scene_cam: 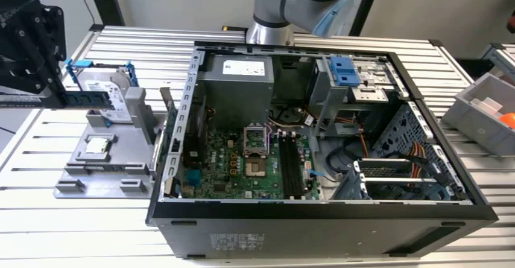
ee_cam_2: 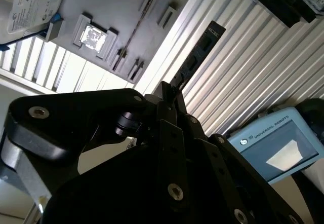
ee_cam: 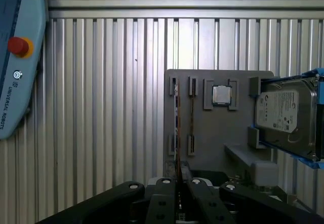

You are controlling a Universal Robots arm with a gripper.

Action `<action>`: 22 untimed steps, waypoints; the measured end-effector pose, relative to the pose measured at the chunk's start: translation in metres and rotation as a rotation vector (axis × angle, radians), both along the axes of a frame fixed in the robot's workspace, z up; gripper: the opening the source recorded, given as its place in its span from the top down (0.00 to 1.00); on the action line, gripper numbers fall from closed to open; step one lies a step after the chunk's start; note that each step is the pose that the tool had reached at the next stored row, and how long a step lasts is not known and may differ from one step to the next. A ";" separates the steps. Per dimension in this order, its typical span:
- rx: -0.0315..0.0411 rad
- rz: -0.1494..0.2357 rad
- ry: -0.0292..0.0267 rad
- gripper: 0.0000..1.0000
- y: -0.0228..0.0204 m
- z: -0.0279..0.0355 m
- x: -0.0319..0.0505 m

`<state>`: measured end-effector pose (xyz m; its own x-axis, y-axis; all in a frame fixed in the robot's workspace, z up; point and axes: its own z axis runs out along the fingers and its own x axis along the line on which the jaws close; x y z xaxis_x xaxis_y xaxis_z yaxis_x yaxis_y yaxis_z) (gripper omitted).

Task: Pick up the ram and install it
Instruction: 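Pick up the ram and move it above insertion slot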

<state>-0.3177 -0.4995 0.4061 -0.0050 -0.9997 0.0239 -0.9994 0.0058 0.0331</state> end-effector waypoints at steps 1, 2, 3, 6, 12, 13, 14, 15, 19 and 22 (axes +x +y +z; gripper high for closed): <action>0.0000 0.000 0.0000 1.00 0.0000 0.0000 0.0015; -0.0001 0.000 0.0001 1.00 0.0000 0.0001 0.0033; 0.0000 0.000 0.0000 1.00 0.0000 0.0000 0.0053; -0.0001 0.000 0.0002 1.00 0.0000 0.0001 0.0116; 0.0000 0.000 0.0003 1.00 0.0000 0.0000 0.0244; -0.0001 0.000 0.0004 1.00 0.0000 0.0000 0.0265; -0.0001 0.000 0.0004 1.00 0.0000 0.0000 0.0290; -0.0001 0.000 0.0005 1.00 0.0000 0.0001 0.0313; 0.0000 0.000 0.0006 1.00 0.0000 0.0000 0.0407; 0.0000 0.000 0.0005 1.00 0.0000 0.0000 0.0467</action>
<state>-0.2710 -0.4995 0.4061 -0.0050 -0.9997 0.0240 -0.9994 0.0058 0.0336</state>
